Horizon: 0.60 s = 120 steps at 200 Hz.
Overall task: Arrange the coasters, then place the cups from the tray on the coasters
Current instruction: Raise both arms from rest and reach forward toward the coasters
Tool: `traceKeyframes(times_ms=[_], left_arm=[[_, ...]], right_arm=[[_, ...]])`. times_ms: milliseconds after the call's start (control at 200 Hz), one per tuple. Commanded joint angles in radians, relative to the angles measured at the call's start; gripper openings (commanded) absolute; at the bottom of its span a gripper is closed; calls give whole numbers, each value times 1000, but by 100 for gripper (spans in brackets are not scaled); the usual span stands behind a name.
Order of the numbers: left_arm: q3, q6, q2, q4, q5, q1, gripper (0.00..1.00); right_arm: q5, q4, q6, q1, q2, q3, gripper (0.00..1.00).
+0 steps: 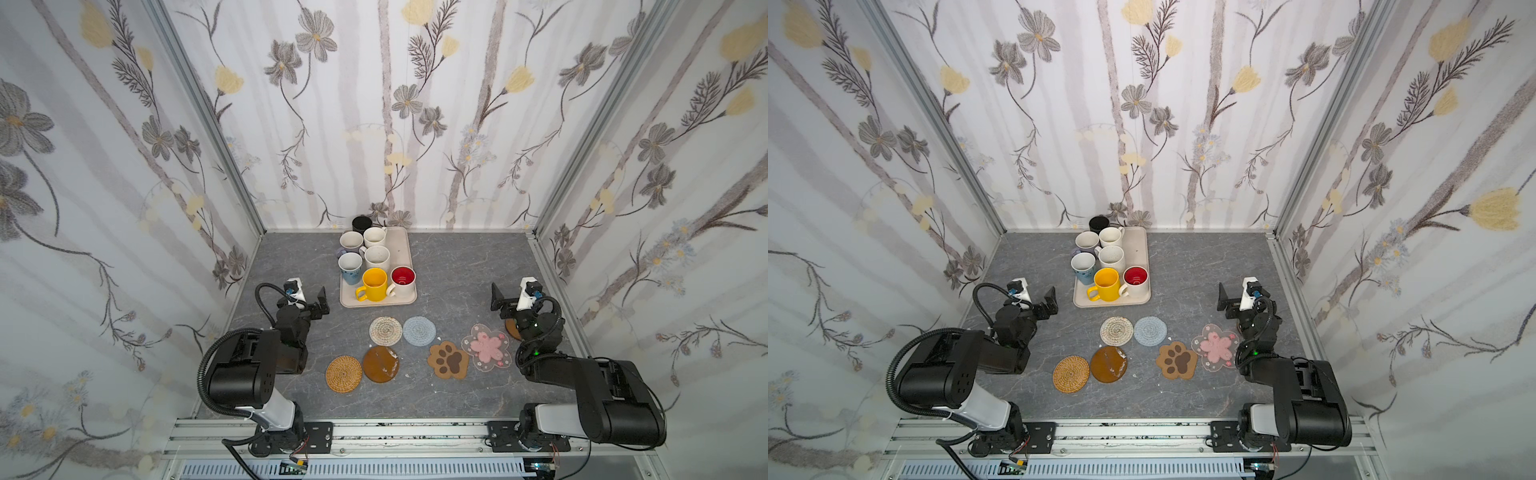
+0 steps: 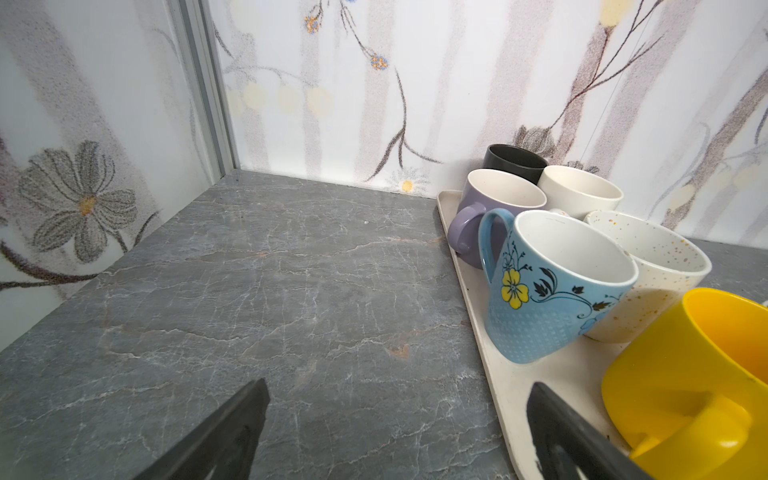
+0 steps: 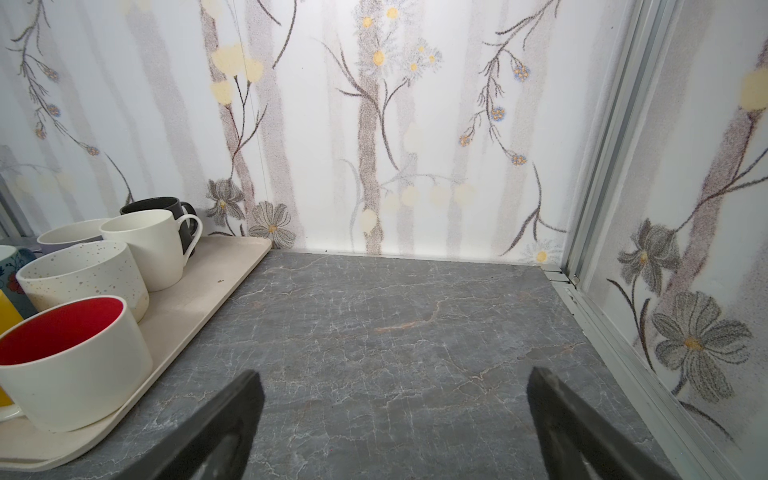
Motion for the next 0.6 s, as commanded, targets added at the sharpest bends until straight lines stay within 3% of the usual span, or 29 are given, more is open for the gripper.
traceKeyframes(times_ms=[0,100,180,290,430,595], left_arm=[[2,2,1,43,8,2,100],[-2,3,-3,45,6,2,100],[5,-28,-59,-9,-76,4,100],[-5,-31,-158,-68,-101,2,100],[13,-56,-340,-196,-99,2,100],[149,-128,-528,-544,-62,-5,100]], right_arm=[[51,15,6,3,3,7,100],[180,17,53,7,-13,0,100],[266,-25,75,11,-86,-12,100],[397,-436,173,13,-243,109,100],[363,-671,229,16,-346,215,100],[306,-991,315,20,-420,357,95]])
